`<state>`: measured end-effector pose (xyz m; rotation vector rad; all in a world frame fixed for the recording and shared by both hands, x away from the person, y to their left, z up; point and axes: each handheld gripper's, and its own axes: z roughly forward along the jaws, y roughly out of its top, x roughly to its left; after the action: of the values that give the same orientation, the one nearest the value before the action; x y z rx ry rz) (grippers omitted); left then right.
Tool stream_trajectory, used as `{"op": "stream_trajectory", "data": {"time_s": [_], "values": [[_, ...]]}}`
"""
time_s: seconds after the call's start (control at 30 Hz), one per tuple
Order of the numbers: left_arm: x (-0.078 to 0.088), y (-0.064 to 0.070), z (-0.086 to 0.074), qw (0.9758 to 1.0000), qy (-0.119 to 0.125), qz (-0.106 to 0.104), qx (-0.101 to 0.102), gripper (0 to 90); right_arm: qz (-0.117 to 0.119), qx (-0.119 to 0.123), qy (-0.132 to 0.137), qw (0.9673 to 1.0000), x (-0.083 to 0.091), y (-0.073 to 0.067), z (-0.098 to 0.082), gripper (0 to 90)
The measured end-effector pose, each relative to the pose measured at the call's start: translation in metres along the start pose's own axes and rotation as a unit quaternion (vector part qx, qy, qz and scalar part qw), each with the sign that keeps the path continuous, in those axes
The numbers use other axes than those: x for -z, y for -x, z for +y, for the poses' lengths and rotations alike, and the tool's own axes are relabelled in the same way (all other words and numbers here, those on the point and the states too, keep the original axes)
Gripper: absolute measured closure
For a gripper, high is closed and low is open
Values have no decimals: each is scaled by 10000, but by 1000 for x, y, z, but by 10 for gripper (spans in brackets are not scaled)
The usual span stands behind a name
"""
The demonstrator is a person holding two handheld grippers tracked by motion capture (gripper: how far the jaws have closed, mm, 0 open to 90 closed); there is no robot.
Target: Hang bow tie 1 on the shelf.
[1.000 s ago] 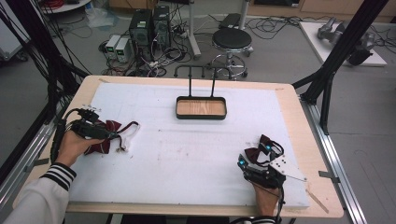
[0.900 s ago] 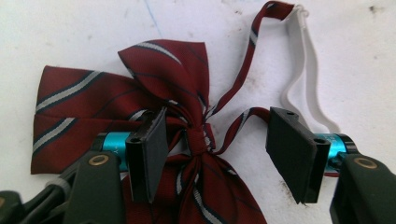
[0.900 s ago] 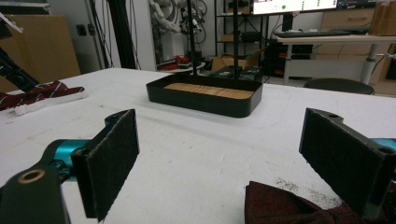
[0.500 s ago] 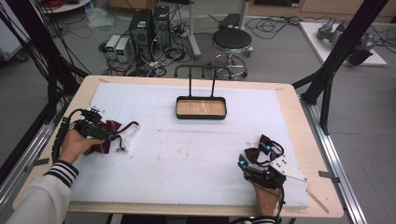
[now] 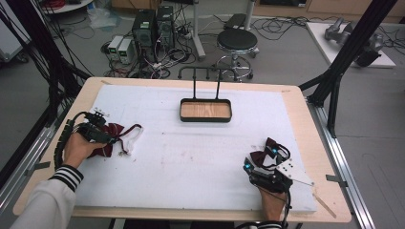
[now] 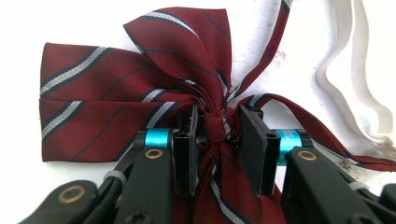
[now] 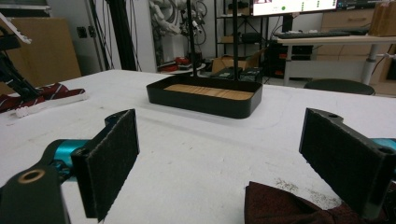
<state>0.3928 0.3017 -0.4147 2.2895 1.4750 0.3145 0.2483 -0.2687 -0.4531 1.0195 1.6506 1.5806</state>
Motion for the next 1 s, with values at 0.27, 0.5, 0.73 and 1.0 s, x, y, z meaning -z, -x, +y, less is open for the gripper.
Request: {"op": "stream_trajectory", "data": {"time_s": [0.27,0.5,0.73,1.0], "values": [[1,5,1,9999,-38,113,-53,734,-5,-8,10,10000,0,0,0,112],[3,4,0,9998,90,161,-97,737,-4,-15,18,10000,0,1,0,112],[11,4,-1,9990,429,61,-48,737,1,-17,17,10000,0,1,0,112],[21,6,-1,9964,841,27,-97,738,-2,-22,9,10000,0,0,0,112]]}}
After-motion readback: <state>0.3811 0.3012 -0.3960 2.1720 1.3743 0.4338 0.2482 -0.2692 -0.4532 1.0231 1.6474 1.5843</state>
